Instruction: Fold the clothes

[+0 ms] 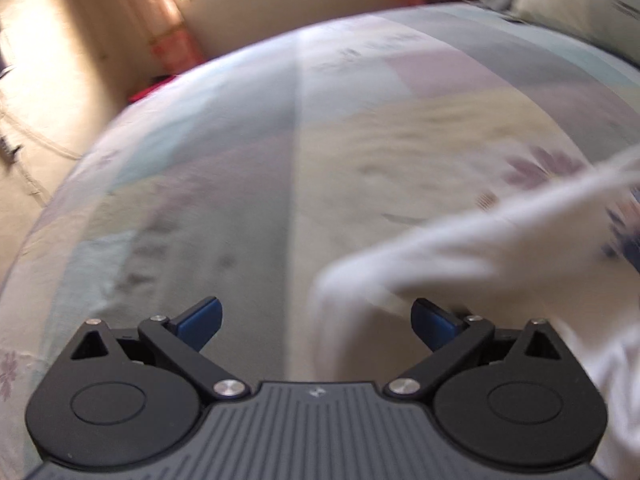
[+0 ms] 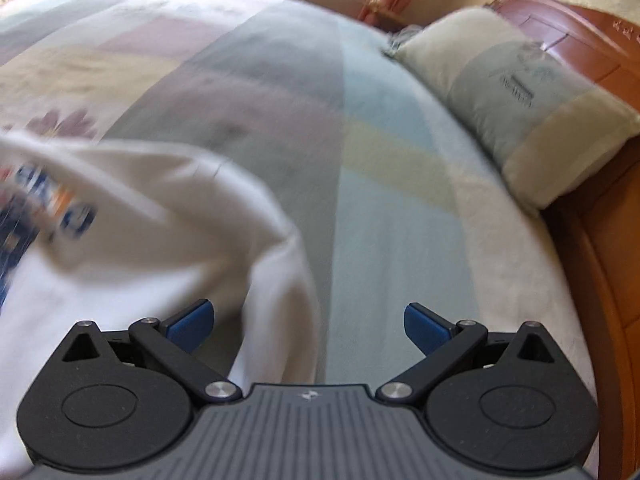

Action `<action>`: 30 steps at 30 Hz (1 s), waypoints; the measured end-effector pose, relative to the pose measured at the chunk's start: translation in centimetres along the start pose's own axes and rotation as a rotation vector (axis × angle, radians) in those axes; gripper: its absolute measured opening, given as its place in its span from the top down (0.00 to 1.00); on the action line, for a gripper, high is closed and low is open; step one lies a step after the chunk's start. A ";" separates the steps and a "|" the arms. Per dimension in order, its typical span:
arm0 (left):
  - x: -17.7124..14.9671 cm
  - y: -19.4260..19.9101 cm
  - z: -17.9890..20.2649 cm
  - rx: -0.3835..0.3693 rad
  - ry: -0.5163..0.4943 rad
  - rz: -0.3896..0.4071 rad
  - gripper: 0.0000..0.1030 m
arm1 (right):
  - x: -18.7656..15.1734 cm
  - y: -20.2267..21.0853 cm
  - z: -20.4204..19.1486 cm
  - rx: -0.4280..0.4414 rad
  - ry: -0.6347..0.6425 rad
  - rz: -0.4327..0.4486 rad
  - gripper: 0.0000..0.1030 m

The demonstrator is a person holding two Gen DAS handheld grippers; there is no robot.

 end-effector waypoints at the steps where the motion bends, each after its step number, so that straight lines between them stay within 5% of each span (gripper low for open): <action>1: -0.6 0.4 0.6 -0.017 -0.011 -0.003 0.02 | -1.2 0.1 -0.2 0.020 -0.023 -0.029 0.00; 6: -3.2 2.6 2.6 -0.081 -0.047 -0.006 0.02 | -7.2 0.5 0.3 0.118 -0.151 -0.136 0.00; 9: -4.1 3.6 3.1 -0.093 -0.072 -0.007 0.02 | -9.0 1.1 3.2 0.100 -0.188 -0.145 0.00; 17: -4.9 5.5 2.6 -0.095 -0.074 0.002 0.02 | -6.3 6.1 11.7 -0.472 0.105 -0.112 0.00; 21: -4.8 6.1 2.6 -0.106 -0.070 0.008 0.02 | -4.8 7.7 13.5 -0.617 0.143 -0.086 0.00; 27: -5.2 6.4 3.0 -0.121 -0.077 0.002 0.02 | -6.3 5.6 10.6 -0.188 -0.132 -0.042 0.00; 30: -5.3 6.7 3.4 -0.142 -0.070 -0.002 0.02 | -6.7 4.2 10.4 -0.066 -0.303 -0.016 0.00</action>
Point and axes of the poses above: each gripper's, at about its wrist camera, not at the fingertips, and y roughly against the way its jaws point, z to its right, x to its top, the point moved 10 cm from there along -y, roughly the way its jaws point, and after that the axes turned 15 degrees about x, right-handed, at the moved point
